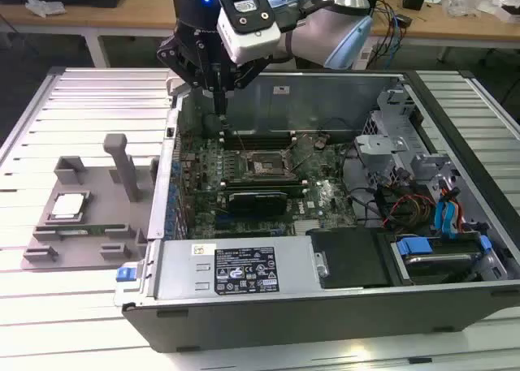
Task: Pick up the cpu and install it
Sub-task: 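Reach for the cpu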
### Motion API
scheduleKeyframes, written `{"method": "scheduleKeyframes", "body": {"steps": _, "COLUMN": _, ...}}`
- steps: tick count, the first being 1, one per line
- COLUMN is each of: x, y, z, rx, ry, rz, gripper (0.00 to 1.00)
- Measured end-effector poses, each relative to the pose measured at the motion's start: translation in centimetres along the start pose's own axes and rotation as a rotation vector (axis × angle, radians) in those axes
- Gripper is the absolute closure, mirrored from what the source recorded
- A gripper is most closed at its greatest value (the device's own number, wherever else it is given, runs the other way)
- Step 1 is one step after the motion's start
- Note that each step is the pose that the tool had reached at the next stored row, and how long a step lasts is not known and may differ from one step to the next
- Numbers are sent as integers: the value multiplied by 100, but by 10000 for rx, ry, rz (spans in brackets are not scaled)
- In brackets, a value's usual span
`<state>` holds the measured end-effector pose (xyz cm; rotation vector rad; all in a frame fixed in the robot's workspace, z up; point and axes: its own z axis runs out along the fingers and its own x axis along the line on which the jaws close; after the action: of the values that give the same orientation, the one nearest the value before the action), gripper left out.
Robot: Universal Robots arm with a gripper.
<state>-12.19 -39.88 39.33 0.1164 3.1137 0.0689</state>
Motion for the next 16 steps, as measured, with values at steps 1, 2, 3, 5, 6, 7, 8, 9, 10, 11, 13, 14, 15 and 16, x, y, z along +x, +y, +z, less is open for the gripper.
{"method": "scheduleKeyframes", "body": {"steps": 1, "x": 19, "y": -2, "z": -1, "rx": 2, "ry": 0, "rz": 2, "gripper": 89}}
{"method": "scheduleKeyframes", "body": {"steps": 2, "x": 88, "y": -7, "z": -2, "rx": 3, "ry": -1, "rz": 1, "gripper": 89}}
{"method": "scheduleKeyframes", "body": {"steps": 3, "x": 132, "y": -10, "z": -4, "rx": 3, "ry": 0, "rz": 0, "gripper": 89}}
{"method": "scheduleKeyframes", "body": {"steps": 5, "x": 189, "y": -14, "z": -5, "rx": 3, "ry": 0, "rz": 1, "gripper": 89}}
{"method": "scheduleKeyframes", "body": {"steps": 6, "x": 222, "y": -17, "z": -6, "rx": 2, "ry": 0, "rz": 1, "gripper": 89}}
{"method": "scheduleKeyframes", "body": {"steps": 7, "x": 251, "y": -19, "z": -7, "rx": 3, "ry": 0, "rz": 1, "gripper": 89}}
{"method": "scheduleKeyframes", "body": {"steps": 8, "x": 277, "y": -21, "z": -7, "rx": 3, "ry": 0, "rz": 0, "gripper": 89}}
{"method": "scheduleKeyframes", "body": {"steps": 9, "x": 322, "y": -24, "z": -9, "rx": 3, "ry": 0, "rz": -1, "gripper": 89}}
{"method": "scheduleKeyframes", "body": {"steps": 10, "x": 373, "y": -28, "z": -10, "rx": 3, "ry": -1, "rz": 2, "gripper": 89}}
{"method": "scheduleKeyframes", "body": {"steps": 11, "x": 414, "y": -31, "z": -11, "rx": 2, "ry": -1, "rz": 1, "gripper": 89}}
{"method": "scheduleKeyframes", "body": {"steps": 13, "x": 496, "y": -37, "z": -14, "rx": 2, "ry": -2, "rz": 0, "gripper": 89}}
{"method": "scheduleKeyframes", "body": {"steps": 14, "x": 541, "y": -40, "z": -15, "rx": 3, "ry": -3, "rz": 1, "gripper": 89}}
{"method": "scheduleKeyframes", "body": {"steps": 15, "x": 587, "y": -44, "z": -16, "rx": 2, "ry": -3, "rz": 2, "gripper": 89}}
{"method": "scheduleKeyframes", "body": {"steps": 16, "x": 668, "y": -50, "z": -18, "rx": 2, "ry": -6, "rz": 0, "gripper": 89}}
